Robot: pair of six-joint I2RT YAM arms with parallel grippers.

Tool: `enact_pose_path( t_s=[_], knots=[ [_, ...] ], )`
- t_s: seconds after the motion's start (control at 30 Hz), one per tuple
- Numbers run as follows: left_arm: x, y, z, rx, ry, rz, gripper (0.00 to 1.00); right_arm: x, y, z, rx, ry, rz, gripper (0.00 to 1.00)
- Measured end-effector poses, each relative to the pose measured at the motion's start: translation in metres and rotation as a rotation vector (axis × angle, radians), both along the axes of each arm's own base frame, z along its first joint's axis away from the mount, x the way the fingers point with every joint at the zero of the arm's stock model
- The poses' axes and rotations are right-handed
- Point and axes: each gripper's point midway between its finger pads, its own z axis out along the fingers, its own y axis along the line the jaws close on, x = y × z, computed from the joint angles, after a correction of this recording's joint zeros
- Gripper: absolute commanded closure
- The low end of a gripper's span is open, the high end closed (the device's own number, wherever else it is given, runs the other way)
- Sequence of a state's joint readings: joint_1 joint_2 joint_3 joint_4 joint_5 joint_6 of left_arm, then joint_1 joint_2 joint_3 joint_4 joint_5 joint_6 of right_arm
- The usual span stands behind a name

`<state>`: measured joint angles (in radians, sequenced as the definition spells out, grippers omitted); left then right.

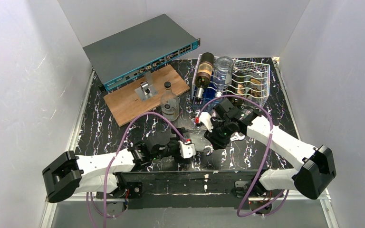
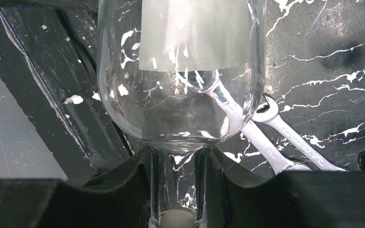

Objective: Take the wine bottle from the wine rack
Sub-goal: Place the wine bottle at the center of the board.

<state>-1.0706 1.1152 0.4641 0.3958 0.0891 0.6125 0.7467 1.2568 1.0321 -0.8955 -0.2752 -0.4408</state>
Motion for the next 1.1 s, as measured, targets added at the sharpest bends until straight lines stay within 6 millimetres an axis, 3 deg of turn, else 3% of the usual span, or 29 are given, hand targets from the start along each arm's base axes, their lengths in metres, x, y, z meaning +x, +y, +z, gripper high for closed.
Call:
enact_pose_path(
  t_s=[0.3, 0.57, 0.9, 1.1],
  knots=[
    [0.005, 0.013, -0.022, -0.077, 0.085, 0.142, 0.02, -0.001, 0.005, -0.012, -0.035, 0.046, 0.017, 0.99],
    [0.003, 0.021, -0.022, -0.199, 0.194, 0.244, 0.02, -0.001, 0.005, -0.007, -0.059, 0.06, 0.049, 0.99],
    [0.007, 0.026, -0.032, -0.23, 0.226, 0.301, 0.02, 0.004, 0.01, -0.009, -0.11, 0.09, 0.092, 0.99],
    [0.01, 0.023, -0.033, -0.245, 0.229, 0.307, 0.02, 0.007, 0.009, -0.006, -0.133, 0.086, 0.099, 0.87]
  ],
)
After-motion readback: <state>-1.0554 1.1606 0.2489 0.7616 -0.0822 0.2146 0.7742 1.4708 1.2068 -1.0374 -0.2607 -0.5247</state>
